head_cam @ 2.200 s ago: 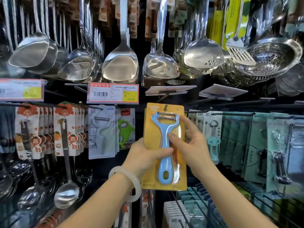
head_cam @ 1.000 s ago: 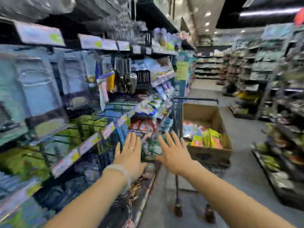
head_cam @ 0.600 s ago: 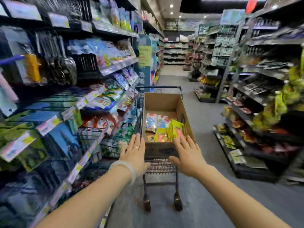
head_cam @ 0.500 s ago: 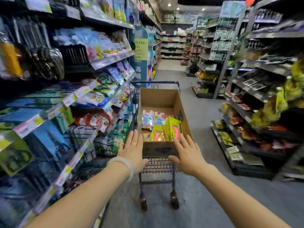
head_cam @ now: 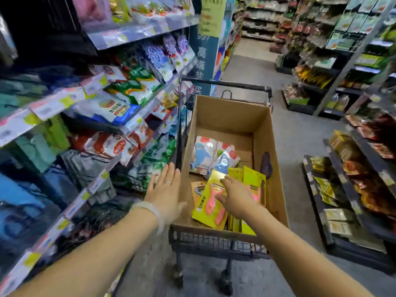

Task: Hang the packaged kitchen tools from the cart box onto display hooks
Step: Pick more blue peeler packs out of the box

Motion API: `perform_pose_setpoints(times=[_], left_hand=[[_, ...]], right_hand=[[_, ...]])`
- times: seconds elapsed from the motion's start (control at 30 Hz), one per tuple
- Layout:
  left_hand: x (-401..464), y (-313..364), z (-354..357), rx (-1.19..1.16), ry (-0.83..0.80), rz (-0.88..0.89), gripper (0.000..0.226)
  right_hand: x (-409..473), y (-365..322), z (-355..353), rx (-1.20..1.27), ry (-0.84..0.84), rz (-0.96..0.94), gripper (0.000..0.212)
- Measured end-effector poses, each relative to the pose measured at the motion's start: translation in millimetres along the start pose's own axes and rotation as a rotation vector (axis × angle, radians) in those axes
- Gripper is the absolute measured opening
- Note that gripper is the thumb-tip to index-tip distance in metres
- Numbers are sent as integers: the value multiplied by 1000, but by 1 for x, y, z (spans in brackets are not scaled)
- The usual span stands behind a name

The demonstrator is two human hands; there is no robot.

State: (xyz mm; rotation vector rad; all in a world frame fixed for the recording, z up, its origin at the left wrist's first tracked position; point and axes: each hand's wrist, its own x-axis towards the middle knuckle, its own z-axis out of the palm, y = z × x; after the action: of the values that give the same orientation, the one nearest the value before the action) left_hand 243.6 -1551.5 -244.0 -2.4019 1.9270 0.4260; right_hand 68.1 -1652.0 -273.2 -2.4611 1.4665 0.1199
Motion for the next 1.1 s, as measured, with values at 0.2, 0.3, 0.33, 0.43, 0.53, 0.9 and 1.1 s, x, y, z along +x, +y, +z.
perform_pose_setpoints(times=[0.2, 0.3, 0.33, 0.43, 0.53, 0.9, 1.1], left_hand=[[69, -11, 20, -47, -52, -129, 86], [93, -15, 36, -113, -65, -217, 85], [99, -14, 39, -126, -73, -226, 85], [115, -9, 50, -144, -76, -244, 91], [124, -2, 59, -179, -52, -255, 95], [128, -1, 77, -69, 42, -249, 121], [130, 2, 66, -137, -115, -222, 105]], right_hand=[[127, 10, 36, -57, -173, -135, 35], [182, 7, 62, -156, -288, -249, 26], [195, 6, 70, -165, -323, -286, 28], [229, 5, 100, -192, -388, -391, 45], [250, 14, 138, -278, -392, -460, 48], [272, 13, 144, -437, -398, -498, 49], [271, 26, 73, -51, -556, -546, 39]])
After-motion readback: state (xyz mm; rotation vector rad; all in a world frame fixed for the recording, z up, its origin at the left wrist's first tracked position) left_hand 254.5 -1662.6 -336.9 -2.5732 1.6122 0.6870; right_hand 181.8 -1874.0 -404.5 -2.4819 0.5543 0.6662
